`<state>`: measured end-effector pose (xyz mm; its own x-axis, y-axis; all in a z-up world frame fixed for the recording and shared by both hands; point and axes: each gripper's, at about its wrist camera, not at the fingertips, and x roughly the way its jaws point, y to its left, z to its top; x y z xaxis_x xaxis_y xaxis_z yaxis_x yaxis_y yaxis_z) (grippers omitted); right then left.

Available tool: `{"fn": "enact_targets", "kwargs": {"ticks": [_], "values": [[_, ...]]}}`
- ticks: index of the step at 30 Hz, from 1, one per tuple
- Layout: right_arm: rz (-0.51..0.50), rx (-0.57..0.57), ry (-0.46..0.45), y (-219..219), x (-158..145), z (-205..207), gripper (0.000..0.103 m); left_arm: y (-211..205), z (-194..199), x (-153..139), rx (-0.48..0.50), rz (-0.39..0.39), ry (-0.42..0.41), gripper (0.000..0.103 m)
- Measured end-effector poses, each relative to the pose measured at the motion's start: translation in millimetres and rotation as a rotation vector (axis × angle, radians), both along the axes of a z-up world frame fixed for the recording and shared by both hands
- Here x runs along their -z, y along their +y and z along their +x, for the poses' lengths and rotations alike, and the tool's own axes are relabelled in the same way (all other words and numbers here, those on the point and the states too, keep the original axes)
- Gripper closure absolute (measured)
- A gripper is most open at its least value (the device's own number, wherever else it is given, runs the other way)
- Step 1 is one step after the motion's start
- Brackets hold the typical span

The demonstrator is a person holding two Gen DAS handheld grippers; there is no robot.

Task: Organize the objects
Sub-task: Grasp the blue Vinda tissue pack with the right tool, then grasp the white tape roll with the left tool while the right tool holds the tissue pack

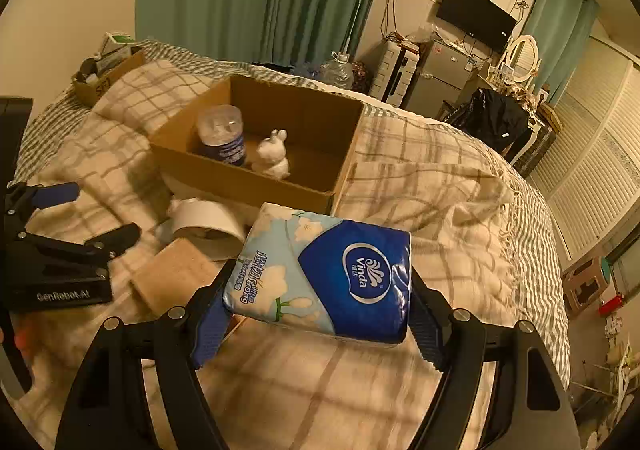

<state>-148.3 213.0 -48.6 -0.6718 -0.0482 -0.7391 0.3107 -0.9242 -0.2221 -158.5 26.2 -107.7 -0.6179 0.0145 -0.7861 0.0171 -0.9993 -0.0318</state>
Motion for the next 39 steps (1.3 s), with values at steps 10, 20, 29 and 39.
{"fn": "enact_targets", "kwargs": {"ticks": [10, 20, 29, 39], "values": [[-0.084, -0.039, -0.083, 7, 43, -41, 0.027, 45, -56, 53, 0.031, -0.128, -0.101, 0.035], [-0.145, -0.036, -0.099, 18, 50, -38, 0.026, 37, -39, 36, 0.008, -0.144, -0.076, 0.092], [-0.128, -0.018, -0.002, 19, 14, -9, 0.026, 24, -1, -26, 0.022, -0.153, 0.048, 0.096], [-0.143, -0.045, 0.137, 9, -54, 38, 0.026, 13, 27, -86, 0.074, -0.167, 0.138, 0.098]]}}
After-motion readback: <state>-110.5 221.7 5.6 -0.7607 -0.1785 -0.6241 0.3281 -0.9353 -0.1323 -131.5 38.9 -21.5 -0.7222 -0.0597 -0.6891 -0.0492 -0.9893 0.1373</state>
